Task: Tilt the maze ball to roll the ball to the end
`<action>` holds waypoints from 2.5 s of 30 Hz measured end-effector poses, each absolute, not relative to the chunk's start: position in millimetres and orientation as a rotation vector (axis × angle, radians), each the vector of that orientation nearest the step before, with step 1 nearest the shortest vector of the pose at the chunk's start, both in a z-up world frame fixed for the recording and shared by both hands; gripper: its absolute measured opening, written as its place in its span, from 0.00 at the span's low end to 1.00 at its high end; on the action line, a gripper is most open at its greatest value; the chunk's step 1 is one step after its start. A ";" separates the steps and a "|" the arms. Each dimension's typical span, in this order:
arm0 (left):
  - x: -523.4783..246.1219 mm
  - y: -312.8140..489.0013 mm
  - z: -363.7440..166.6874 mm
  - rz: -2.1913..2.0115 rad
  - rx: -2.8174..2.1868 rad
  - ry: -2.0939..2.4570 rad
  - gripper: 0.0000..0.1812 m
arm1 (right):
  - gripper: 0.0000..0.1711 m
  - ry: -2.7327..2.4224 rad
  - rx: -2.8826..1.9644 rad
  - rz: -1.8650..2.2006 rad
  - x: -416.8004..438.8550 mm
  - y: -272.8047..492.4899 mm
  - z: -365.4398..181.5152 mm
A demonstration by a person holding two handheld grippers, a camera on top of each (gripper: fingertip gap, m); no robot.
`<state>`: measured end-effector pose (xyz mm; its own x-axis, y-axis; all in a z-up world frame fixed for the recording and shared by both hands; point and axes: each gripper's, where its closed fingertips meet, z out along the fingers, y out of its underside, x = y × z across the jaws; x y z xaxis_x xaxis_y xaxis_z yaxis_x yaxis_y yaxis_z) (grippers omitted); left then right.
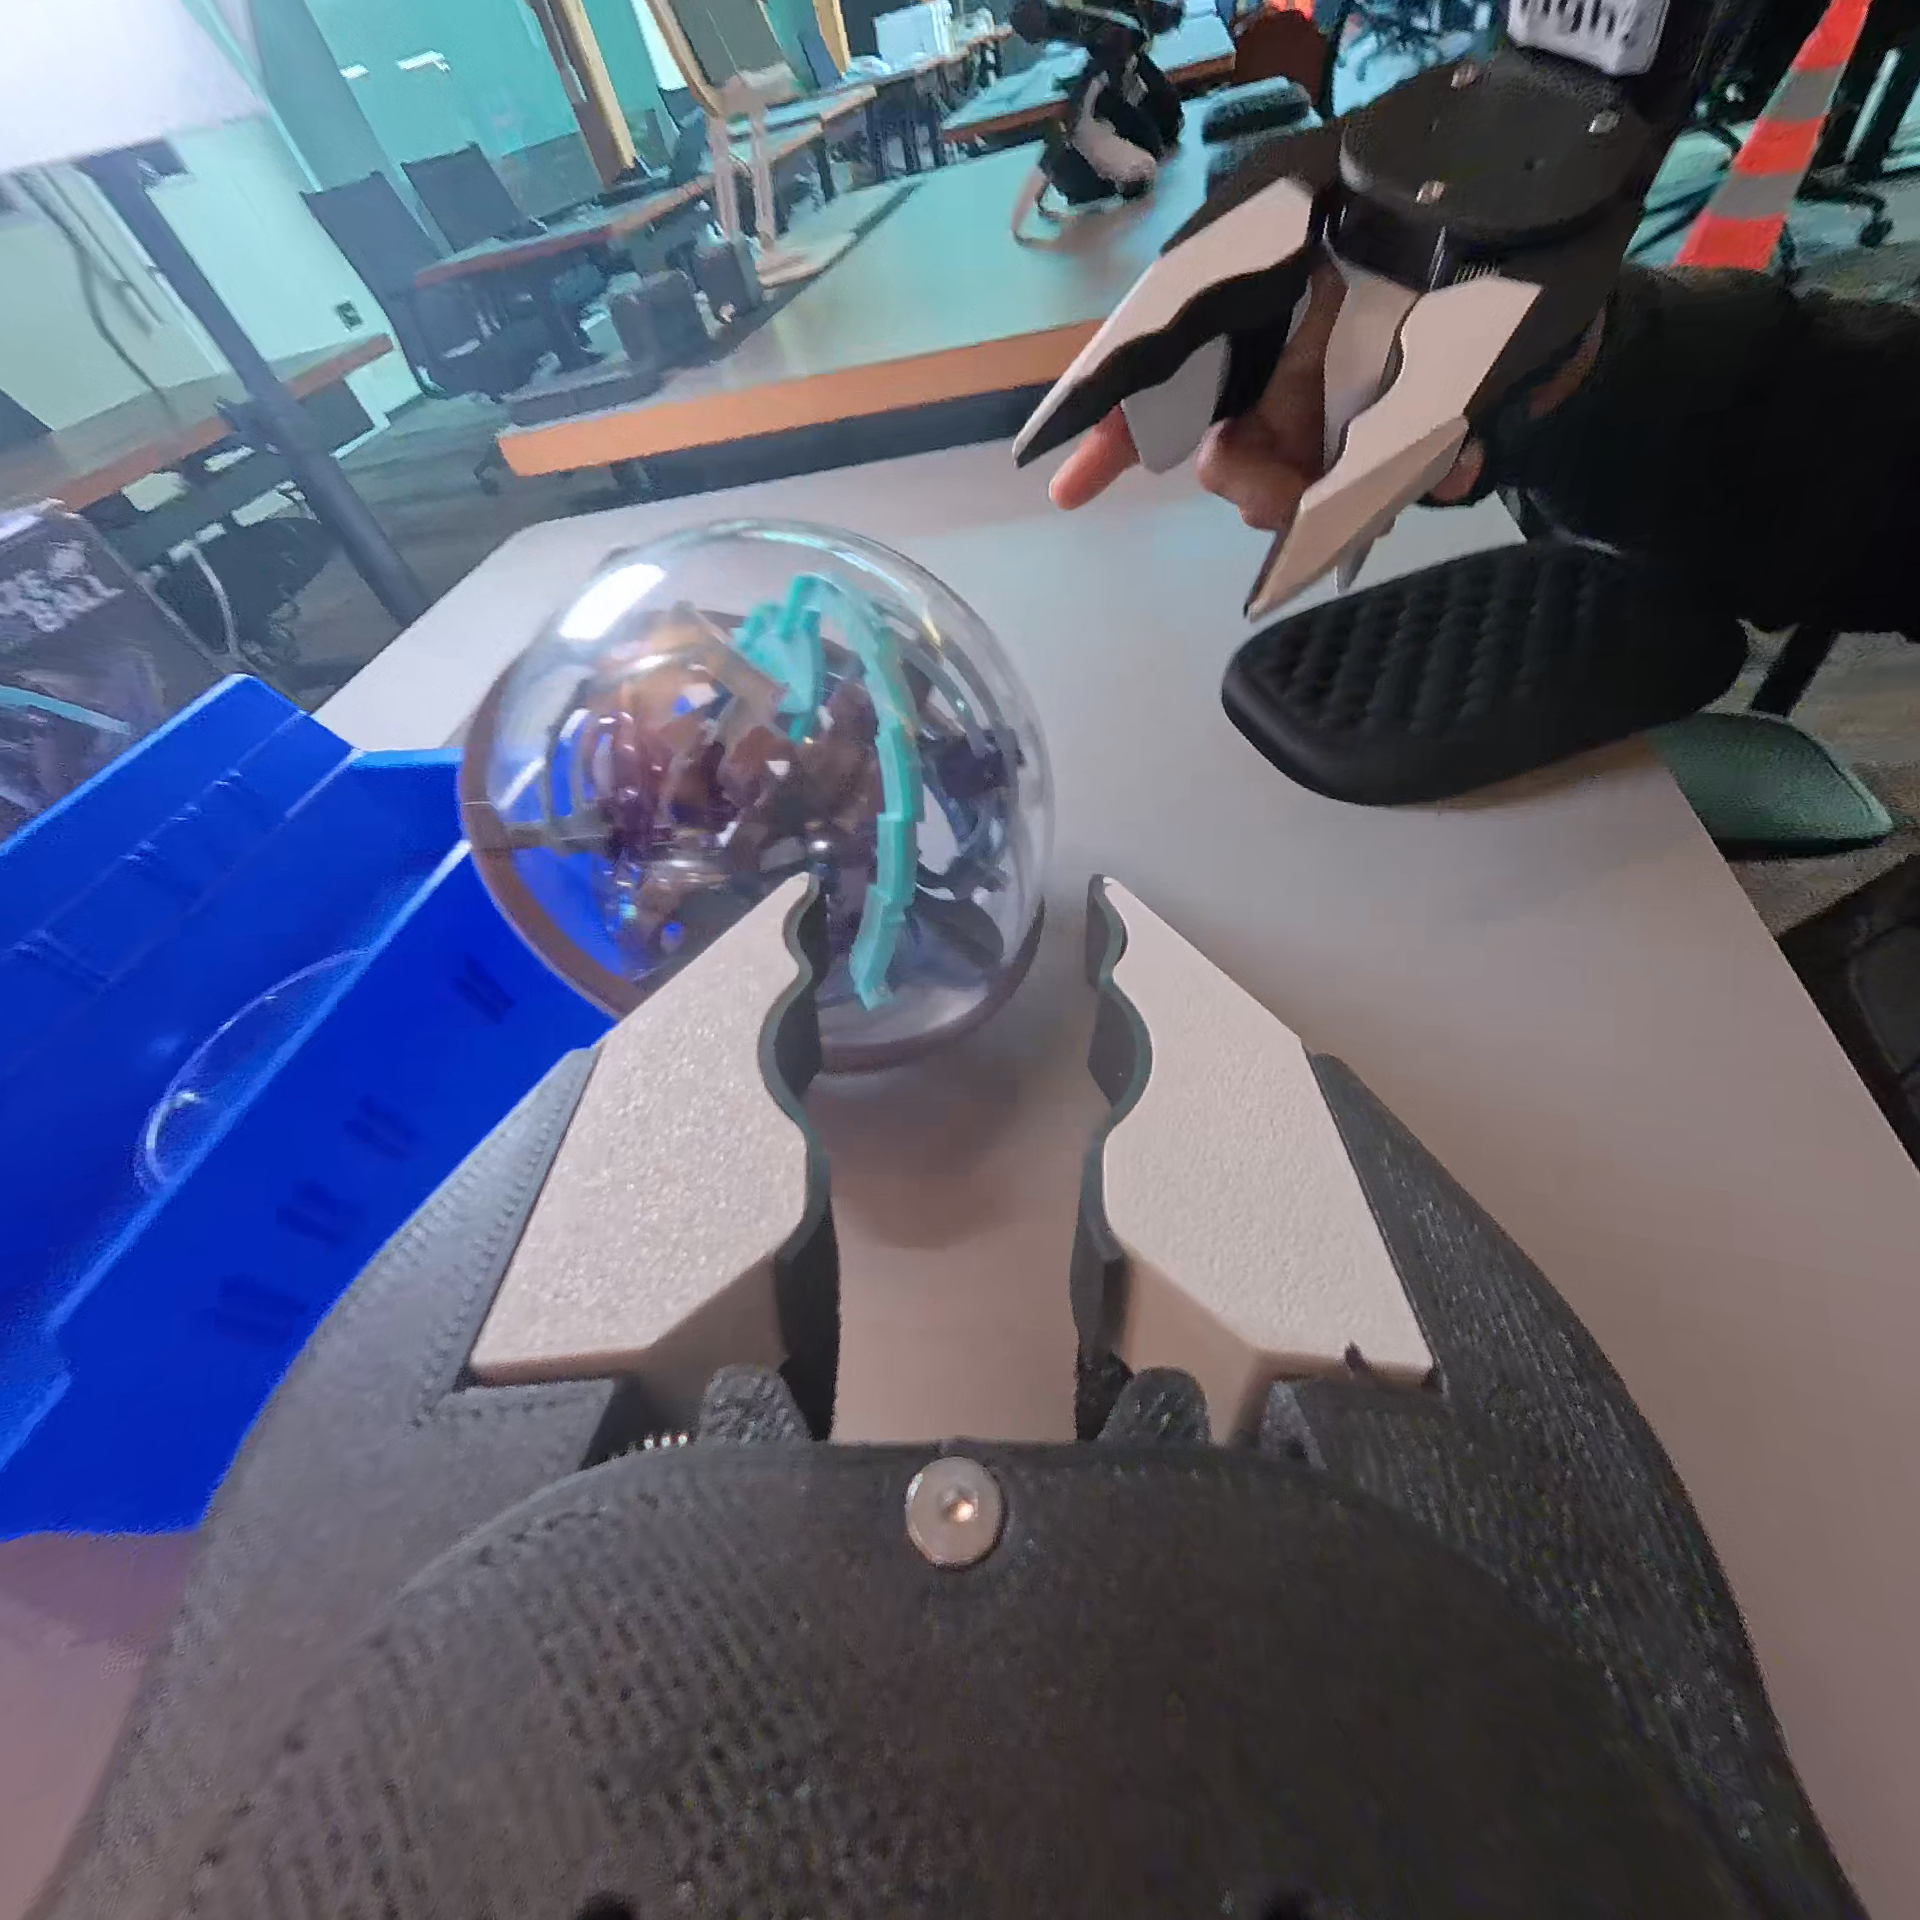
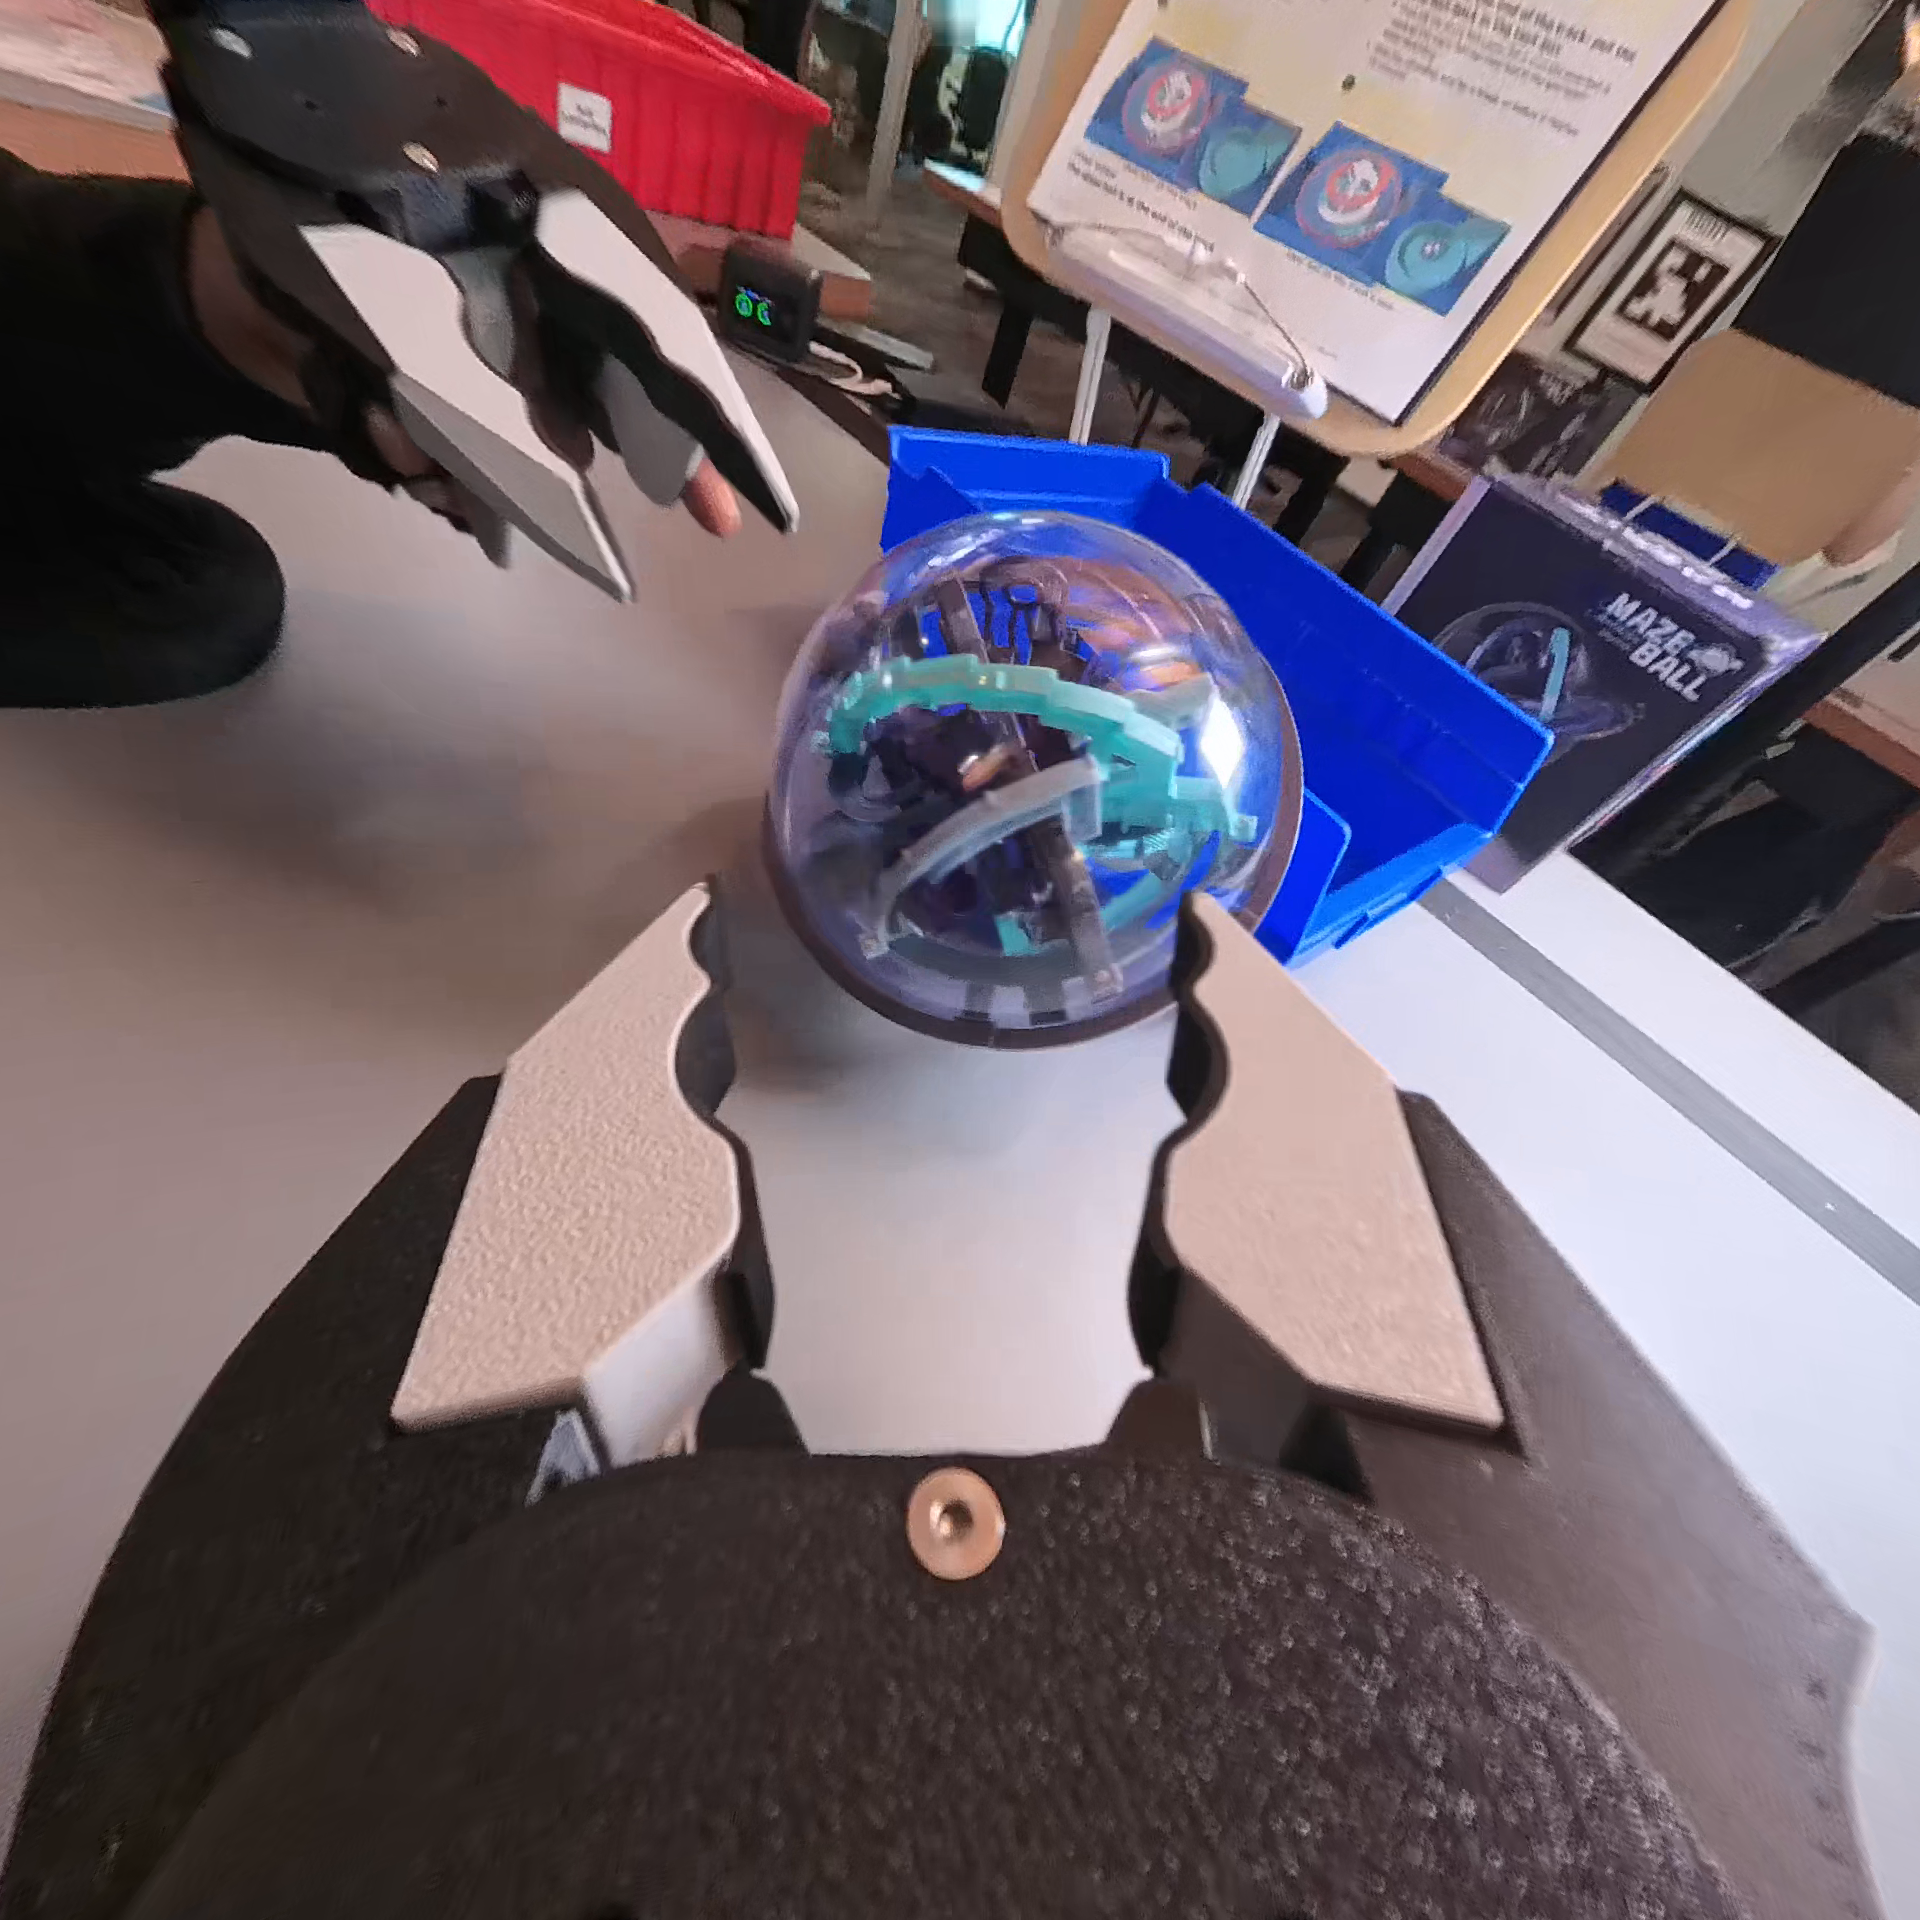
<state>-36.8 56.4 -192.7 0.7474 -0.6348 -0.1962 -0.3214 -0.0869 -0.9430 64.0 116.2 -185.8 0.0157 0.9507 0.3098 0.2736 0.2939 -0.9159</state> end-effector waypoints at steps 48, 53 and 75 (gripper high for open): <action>-59.4 108.7 -224.5 -0.626 -1.783 0.613 0.62 | 0.65 -1.639 -1.273 0.759 14.0 155.1 -224.1; -59.3 100.0 -224.3 -0.601 -1.790 0.607 0.58 | 0.67 -1.681 -1.225 0.784 12.0 154.5 -224.7; -52.8 112.3 -221.2 -0.728 -1.736 0.541 0.68 | 0.68 -1.735 -0.934 0.680 9.0 145.3 -232.4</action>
